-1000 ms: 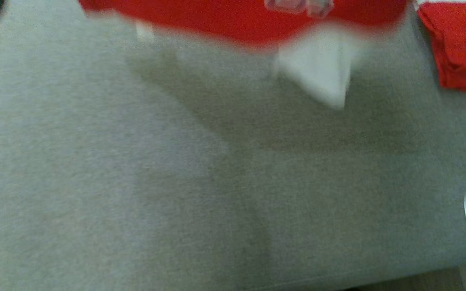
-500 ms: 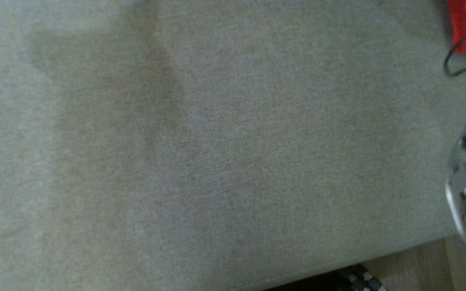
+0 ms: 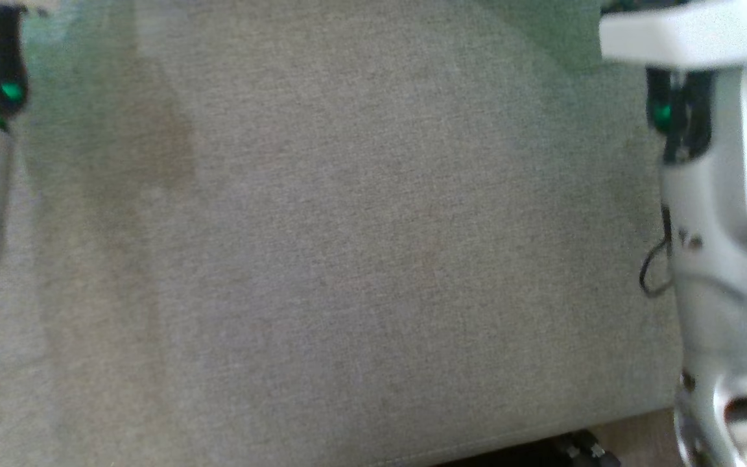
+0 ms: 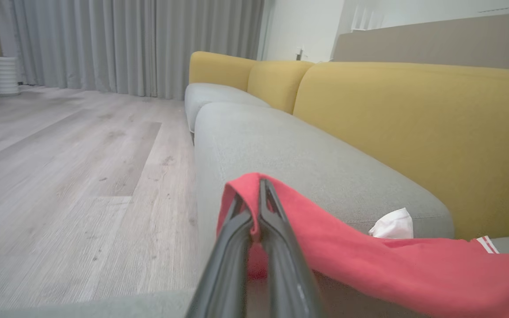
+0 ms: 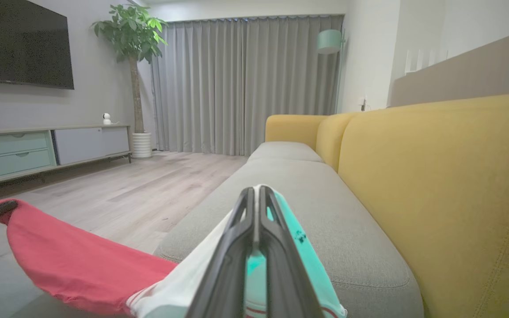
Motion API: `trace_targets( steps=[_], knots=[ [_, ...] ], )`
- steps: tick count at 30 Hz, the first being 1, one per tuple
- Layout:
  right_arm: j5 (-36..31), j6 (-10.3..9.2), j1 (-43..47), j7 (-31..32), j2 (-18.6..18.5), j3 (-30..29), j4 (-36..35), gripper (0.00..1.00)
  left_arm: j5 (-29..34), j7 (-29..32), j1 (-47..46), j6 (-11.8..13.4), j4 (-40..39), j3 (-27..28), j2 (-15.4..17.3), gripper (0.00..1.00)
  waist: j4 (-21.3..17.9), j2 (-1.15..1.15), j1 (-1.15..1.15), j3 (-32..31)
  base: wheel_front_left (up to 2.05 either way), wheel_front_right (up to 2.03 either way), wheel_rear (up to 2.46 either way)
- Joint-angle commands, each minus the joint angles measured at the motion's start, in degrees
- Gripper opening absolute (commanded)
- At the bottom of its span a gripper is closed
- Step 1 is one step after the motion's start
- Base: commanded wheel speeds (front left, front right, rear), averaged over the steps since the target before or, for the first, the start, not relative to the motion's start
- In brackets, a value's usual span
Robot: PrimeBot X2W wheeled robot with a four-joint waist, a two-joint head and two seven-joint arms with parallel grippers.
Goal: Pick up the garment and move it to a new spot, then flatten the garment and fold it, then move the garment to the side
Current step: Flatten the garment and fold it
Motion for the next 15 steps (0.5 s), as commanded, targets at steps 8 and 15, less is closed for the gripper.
trace_targets(
  steps=[8, 15],
  knots=[
    [0.27, -0.04, 19.83, 2.34, 1.13, -3.88, -10.98, 0.00, -3.80, 0.24, 17.59, 3.19, -8.00, 1.09, 0.09, 0.00, 3.60, 0.00, 0.01, -9.82, 0.00, 0.00, 0.00],
    [2.44, -0.04, 38.06, 8.52, 1.13, -3.76, -22.51, 0.00, -7.40, 0.74, 35.75, 6.02, -17.56, 1.39, 1.22, 0.00, 3.26, 0.00, 0.01, -18.77, 0.00, 0.00, 0.00]
  ],
)
